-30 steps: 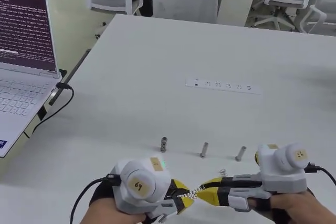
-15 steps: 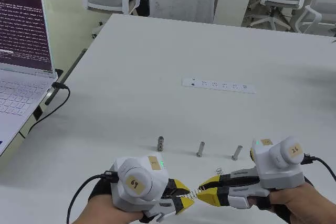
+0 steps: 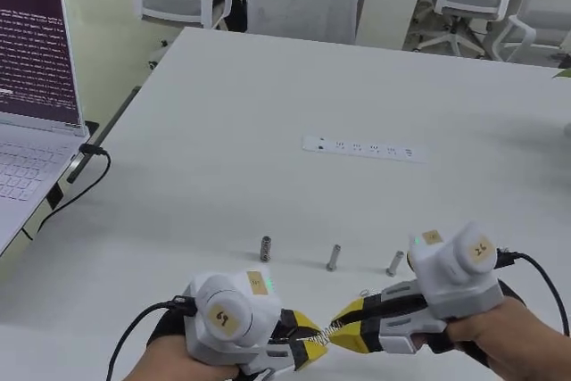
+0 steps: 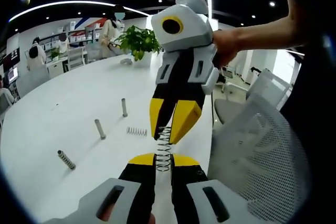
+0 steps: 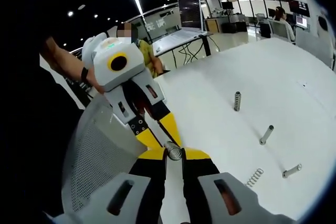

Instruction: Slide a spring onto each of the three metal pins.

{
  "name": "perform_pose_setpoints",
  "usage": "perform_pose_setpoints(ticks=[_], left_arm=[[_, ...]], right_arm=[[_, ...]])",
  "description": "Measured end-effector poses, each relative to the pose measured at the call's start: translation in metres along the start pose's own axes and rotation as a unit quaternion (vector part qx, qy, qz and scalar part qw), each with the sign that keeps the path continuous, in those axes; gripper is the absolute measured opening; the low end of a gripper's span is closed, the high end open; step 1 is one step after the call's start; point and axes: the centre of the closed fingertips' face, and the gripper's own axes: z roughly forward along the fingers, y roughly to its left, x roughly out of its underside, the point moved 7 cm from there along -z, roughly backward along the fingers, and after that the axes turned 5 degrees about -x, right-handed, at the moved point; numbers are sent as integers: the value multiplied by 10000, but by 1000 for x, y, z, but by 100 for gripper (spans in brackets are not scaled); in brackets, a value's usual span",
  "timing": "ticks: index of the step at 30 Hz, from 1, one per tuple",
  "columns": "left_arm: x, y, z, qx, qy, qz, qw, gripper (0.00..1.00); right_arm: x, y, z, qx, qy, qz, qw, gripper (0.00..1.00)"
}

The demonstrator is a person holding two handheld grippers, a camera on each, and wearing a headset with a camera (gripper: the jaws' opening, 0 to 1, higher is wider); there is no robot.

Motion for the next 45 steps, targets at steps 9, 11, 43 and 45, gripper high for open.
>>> perform_pose_setpoints(ticks=[9, 11, 43, 45], left_arm=[[2, 0, 5, 9, 94, 16, 10000, 3], [3, 0, 6, 1, 87, -15, 10000, 3], [-28, -8, 11, 350, -701, 39, 9969, 2], [-31, -9, 11, 379, -770, 49, 9963, 2]], right_arm=[[-3, 0, -1, 49, 101, -27, 9999, 8], [-3, 0, -1, 71, 161, -35, 9998, 9], [-24, 11, -28, -93, 1378, -1170, 9835, 10], [-24, 12, -30, -104, 1441, -1216, 9820, 10]])
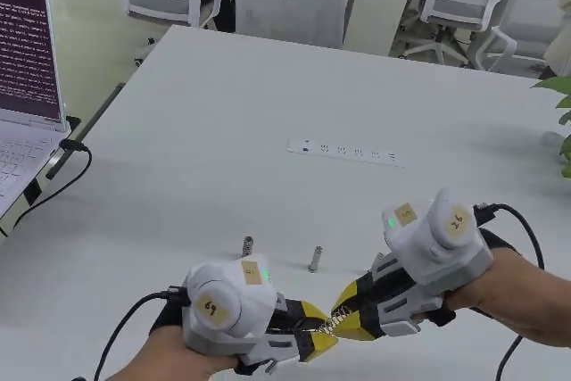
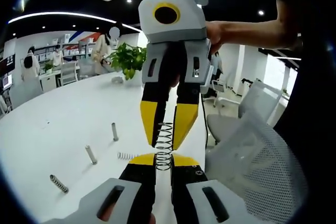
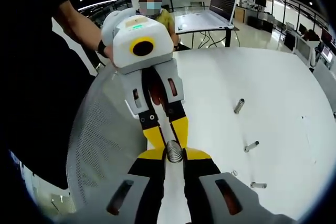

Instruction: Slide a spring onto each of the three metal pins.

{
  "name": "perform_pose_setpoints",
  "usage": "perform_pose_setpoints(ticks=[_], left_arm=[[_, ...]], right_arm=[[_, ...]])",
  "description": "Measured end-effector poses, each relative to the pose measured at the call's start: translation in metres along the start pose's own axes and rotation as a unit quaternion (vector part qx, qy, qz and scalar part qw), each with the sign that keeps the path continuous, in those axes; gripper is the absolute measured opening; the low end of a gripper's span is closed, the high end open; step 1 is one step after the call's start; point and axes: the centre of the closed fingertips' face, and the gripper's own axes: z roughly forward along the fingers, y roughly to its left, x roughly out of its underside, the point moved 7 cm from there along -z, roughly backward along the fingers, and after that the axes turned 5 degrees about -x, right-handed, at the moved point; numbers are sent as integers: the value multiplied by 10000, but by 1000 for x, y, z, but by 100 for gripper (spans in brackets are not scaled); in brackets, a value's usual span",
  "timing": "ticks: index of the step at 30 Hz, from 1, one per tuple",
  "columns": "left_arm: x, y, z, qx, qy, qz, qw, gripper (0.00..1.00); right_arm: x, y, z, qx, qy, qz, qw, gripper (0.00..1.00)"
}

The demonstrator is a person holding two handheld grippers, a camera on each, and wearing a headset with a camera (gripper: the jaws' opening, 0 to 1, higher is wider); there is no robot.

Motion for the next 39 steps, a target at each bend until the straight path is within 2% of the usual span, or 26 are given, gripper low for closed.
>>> perform_pose_setpoints(ticks=[13, 24, 39], left_arm=[[-8, -1, 7, 107, -162, 65, 9998, 2], [-14, -2, 6, 133, -245, 72, 9996, 2], [-14, -4, 8, 212, -254, 129, 9994, 2]], right_arm=[[-6, -1, -15, -92, 335, -365, 9987, 10], [-8, 0, -12, -227, 571, -575, 9965, 11], [-8, 2, -12, -347, 726, -861, 9930, 8]])
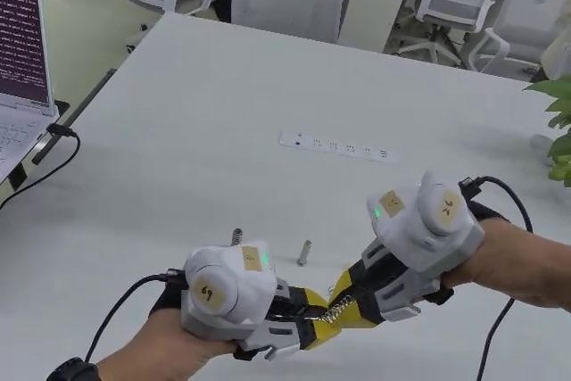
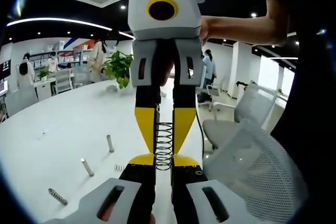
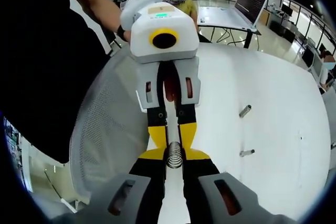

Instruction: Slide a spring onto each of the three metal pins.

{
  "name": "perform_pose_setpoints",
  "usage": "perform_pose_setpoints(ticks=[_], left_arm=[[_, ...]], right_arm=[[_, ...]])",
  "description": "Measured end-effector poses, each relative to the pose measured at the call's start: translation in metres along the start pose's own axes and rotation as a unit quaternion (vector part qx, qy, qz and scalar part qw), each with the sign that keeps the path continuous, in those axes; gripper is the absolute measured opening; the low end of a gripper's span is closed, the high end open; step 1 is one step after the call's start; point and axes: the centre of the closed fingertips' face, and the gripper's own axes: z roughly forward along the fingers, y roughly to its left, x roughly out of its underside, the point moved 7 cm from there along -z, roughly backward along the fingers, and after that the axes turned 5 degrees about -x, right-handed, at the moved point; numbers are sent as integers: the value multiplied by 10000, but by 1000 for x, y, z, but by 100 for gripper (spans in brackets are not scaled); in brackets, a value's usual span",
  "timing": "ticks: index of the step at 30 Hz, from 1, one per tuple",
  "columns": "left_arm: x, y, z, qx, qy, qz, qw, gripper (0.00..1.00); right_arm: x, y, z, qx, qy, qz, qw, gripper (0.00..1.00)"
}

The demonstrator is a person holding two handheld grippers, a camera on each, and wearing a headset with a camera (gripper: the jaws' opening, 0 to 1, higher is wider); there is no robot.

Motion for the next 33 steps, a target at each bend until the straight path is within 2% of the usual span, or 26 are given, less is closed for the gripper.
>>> perform_pose_setpoints(ticks=[12, 22, 27, 33], left_arm=[[4, 3, 0, -49, 71, -88, 9999, 3], [5, 6, -3, -137, 102, -218, 9996, 4], [10, 7, -9, -236, 91, -358, 9990, 5], [19, 7, -16, -325, 203, -451, 9982, 10]], right_arm=[[-2, -3, 5, 14, 104, -55, 9999, 8], [1, -6, 5, 68, 114, 45, 9999, 8], [4, -9, 4, 140, 102, 125, 9998, 8], [11, -11, 2, 202, 116, 208, 9995, 8]])
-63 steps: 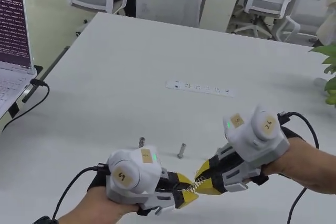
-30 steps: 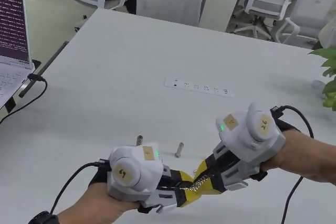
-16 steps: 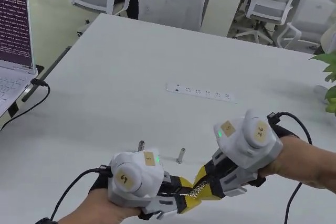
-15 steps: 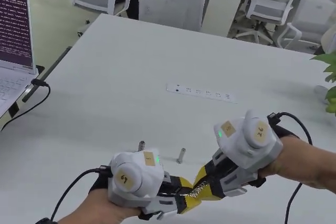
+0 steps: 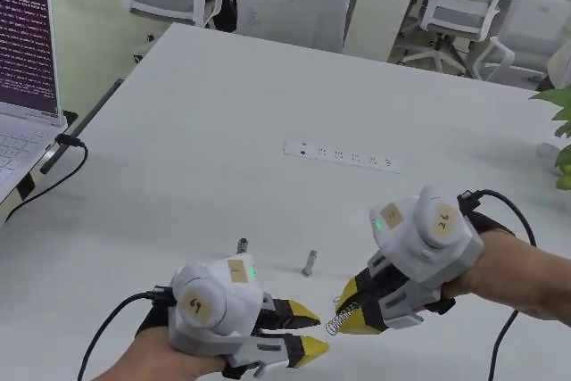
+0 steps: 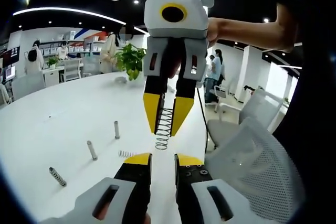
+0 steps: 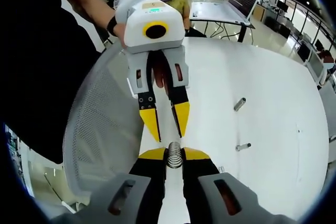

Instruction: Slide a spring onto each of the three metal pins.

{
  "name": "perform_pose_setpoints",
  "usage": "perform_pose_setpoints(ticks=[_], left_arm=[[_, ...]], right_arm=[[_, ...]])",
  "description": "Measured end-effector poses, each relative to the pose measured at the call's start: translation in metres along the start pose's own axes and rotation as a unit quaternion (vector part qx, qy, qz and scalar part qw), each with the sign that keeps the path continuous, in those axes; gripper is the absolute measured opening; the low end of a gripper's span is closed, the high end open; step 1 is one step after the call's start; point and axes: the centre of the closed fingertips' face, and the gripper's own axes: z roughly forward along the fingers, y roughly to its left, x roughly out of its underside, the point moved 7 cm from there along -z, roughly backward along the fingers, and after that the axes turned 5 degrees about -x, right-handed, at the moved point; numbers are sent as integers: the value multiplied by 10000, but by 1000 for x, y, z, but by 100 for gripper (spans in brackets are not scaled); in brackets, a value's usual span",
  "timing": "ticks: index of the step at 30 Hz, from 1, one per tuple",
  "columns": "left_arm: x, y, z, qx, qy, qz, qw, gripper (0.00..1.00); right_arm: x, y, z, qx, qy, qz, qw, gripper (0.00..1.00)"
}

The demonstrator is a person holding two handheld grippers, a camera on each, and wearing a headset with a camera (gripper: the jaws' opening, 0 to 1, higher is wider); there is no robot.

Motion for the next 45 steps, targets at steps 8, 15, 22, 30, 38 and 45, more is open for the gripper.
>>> perform_pose_setpoints(ticks=[8, 15, 22, 30, 38, 45], left_arm=[[7, 9, -12, -174, 109, -114, 9997, 17], [17, 20, -27, -409, 211, -240, 9987, 22], [28, 30, -44, -670, 331, -368, 9965, 26], [40, 42, -63, -1009, 389, -577, 9925, 32], [50, 51, -85, -1294, 442, -744, 9878, 37], [59, 56, -101, -1516, 481, -883, 9833, 41]], right_arm=[[9, -1, 4, -4, -41, 208, 9998, 8], [14, 1, 8, -16, -38, 289, 9996, 8], [18, -2, 8, 11, -15, 322, 9995, 8], [23, -6, 10, 8, 61, 311, 9995, 8], [27, -11, 11, -3, 100, 343, 9994, 8], [30, -16, 16, -67, 189, 305, 9993, 8]])
